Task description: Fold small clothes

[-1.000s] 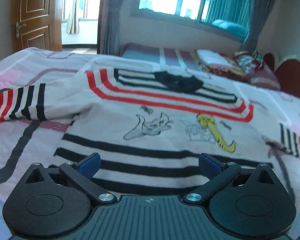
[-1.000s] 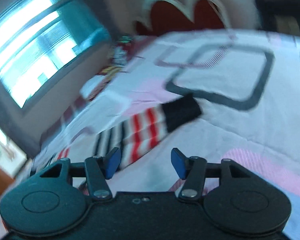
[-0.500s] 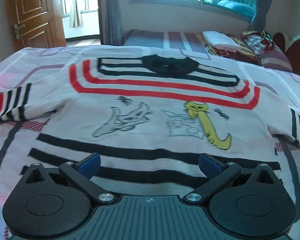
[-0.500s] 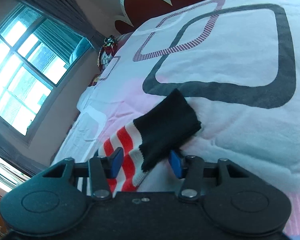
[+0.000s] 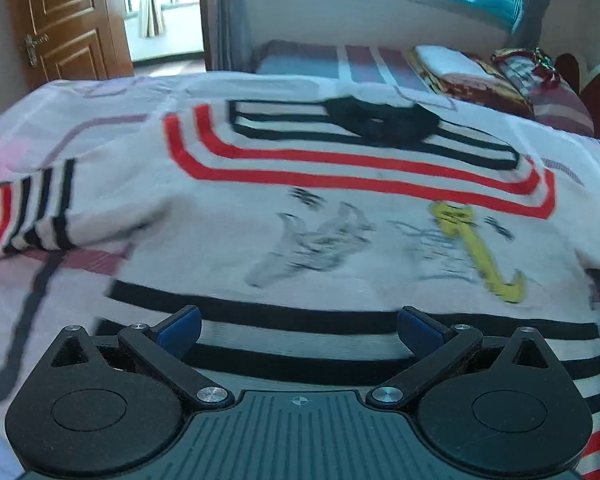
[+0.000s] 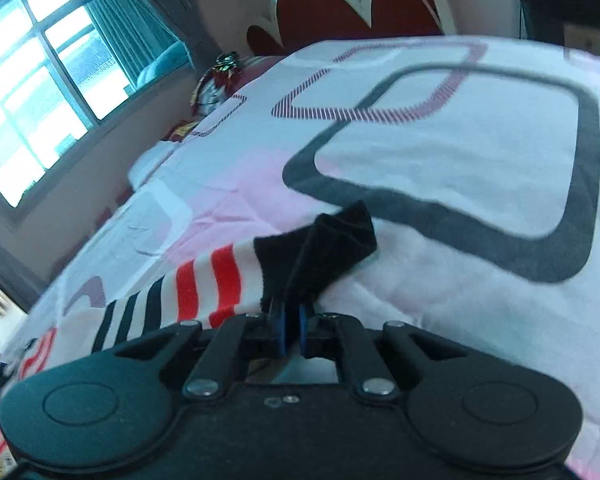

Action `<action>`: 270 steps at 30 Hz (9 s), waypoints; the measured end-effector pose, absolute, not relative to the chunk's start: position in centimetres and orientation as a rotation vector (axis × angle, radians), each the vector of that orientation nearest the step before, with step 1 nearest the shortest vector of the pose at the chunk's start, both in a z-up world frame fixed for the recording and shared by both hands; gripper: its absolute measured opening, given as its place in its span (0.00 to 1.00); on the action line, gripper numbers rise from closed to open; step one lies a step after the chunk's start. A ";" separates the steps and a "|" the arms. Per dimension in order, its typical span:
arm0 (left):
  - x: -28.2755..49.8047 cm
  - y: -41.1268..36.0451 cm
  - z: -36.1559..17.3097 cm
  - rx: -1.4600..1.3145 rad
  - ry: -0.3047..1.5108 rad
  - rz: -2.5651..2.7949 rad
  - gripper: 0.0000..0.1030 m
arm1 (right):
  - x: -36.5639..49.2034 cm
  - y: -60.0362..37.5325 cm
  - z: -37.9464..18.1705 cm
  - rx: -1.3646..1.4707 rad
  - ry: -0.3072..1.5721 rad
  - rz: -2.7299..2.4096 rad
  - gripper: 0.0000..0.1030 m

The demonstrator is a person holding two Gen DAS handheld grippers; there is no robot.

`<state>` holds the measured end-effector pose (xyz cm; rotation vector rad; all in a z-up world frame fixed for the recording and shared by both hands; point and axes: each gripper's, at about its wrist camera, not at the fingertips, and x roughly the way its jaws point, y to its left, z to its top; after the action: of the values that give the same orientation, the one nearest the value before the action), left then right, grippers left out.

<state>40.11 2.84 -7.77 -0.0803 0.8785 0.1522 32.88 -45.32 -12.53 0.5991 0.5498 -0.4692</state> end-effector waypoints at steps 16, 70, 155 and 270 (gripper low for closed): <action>37.6 20.9 -8.0 -0.247 0.799 0.151 1.00 | 41.3 -4.6 -9.4 0.256 0.698 0.352 0.07; 48.4 10.6 -10.4 -0.186 0.691 -0.035 0.42 | 37.2 -26.8 -12.3 0.657 0.681 0.173 0.33; 33.1 43.8 -20.1 -1.337 0.358 0.372 0.14 | 40.5 -9.1 -7.0 0.187 0.805 0.066 0.39; 48.2 11.1 -10.0 0.158 0.715 -0.157 0.35 | 43.6 -8.3 -9.7 0.086 0.683 0.246 0.12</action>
<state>48.20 11.06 -9.99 0.1580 0.7149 -0.1568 43.56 -8.28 -9.71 0.0858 0.6828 0.2464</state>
